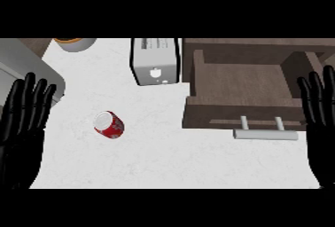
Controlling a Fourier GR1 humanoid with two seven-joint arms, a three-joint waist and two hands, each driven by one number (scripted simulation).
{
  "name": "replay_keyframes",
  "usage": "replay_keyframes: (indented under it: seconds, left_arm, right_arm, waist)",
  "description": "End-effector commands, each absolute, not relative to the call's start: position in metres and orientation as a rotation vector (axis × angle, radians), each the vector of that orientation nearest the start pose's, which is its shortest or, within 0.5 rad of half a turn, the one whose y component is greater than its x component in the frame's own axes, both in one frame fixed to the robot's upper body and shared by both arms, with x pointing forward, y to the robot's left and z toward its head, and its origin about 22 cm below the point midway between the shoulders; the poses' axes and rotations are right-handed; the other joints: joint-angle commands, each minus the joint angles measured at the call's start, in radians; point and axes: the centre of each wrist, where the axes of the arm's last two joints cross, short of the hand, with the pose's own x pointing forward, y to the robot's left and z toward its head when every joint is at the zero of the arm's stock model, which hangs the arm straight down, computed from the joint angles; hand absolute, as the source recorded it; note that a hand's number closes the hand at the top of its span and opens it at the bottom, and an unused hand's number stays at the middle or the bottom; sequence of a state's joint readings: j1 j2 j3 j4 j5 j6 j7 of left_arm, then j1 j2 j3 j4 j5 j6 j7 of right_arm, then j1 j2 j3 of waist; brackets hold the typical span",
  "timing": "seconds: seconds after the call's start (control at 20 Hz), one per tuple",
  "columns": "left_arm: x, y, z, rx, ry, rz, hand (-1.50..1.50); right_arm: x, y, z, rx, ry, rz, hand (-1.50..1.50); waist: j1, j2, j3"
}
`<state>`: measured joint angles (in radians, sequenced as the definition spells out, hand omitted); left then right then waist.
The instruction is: Pick up the can, place it into the drawer and close the drawer
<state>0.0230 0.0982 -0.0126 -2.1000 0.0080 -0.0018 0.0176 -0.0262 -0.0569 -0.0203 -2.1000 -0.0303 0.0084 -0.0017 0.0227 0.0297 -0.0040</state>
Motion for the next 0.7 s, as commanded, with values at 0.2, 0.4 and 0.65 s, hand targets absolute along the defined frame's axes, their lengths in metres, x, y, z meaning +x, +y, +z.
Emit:
replay_keyframes:
  seconds: [0.2, 0.4, 0.65]
  left_arm:
    - [0.221, 0.256, 0.127, -0.424, -2.076, -0.347, -1.50]
    - [0.217, 0.294, 0.099, -0.255, -1.716, -0.436, -1.50]
    - [0.208, 0.329, 0.123, -0.308, -1.696, -0.463, -1.50]
  right_arm:
    - [0.218, -0.230, 0.122, 0.014, -2.071, 0.129, -1.50]
    - [0.203, -0.260, 0.098, -0.184, -1.805, -0.099, -1.50]
    - [0.179, -0.281, 0.111, -0.220, -1.766, -0.058, -1.50]
  waist:
    - [-0.029, -0.026, 0.001]
    - [-0.040, -0.027, 0.003]
    - [-0.024, -0.032, 0.004]
